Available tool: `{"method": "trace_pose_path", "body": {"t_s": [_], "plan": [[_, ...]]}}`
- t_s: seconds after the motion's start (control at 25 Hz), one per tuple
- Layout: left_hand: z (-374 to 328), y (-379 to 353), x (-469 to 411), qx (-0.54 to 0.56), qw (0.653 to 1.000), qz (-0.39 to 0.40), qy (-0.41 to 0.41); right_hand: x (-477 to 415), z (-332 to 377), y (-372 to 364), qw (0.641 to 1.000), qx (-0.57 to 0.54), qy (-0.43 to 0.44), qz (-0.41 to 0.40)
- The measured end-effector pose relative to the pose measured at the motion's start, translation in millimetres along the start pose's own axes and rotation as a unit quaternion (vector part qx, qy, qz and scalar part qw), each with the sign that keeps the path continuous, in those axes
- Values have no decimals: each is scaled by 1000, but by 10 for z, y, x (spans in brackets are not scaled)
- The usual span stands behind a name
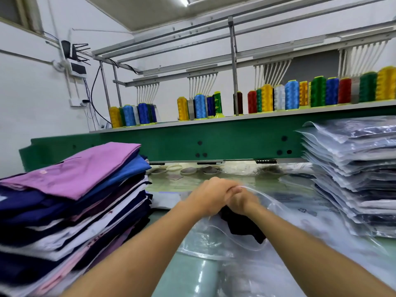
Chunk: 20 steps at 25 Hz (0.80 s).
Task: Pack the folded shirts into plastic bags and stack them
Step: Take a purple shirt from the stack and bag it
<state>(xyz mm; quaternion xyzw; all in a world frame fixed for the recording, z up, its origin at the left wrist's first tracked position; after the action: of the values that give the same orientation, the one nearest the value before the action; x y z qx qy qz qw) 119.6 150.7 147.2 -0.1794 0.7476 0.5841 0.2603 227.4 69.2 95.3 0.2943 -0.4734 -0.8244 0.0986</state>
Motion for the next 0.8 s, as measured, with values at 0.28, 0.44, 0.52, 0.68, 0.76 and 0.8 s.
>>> {"method": "trace_pose_path", "body": {"t_s": [0.28,0.44,0.52,0.68,0.76,0.8], "plan": [[141,-68,157,-8,1000,13,11,16,-220,-116,998,-34,10,45],[180,-132,260,-27,999,22,9,200,-645,-171,995,81,-20,54],[186,-167,295,-51,998,21,6,333,-574,-187,994,92,49,45],[198,-230,338,-76,996,36,5,582,-183,-334,970,79,181,144],[209,-247,374,-83,995,54,-3,589,-193,-397,957,144,164,189],[213,-252,395,-90,994,64,-11,582,-229,-375,953,175,157,189]]}}
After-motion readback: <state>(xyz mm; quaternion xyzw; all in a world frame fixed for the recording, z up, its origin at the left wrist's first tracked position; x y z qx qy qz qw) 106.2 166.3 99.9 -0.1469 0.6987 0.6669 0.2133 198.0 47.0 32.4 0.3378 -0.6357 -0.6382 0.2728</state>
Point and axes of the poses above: each hand's wrist, its own x-axis away from the middle knuckle, its own y-axis out of the back of the hand, z = x × y, the point moved 2 cm from there along -x, towards the middle knuckle, and after that the axes turned 14 degrees about -z, right-handed, at the moved point
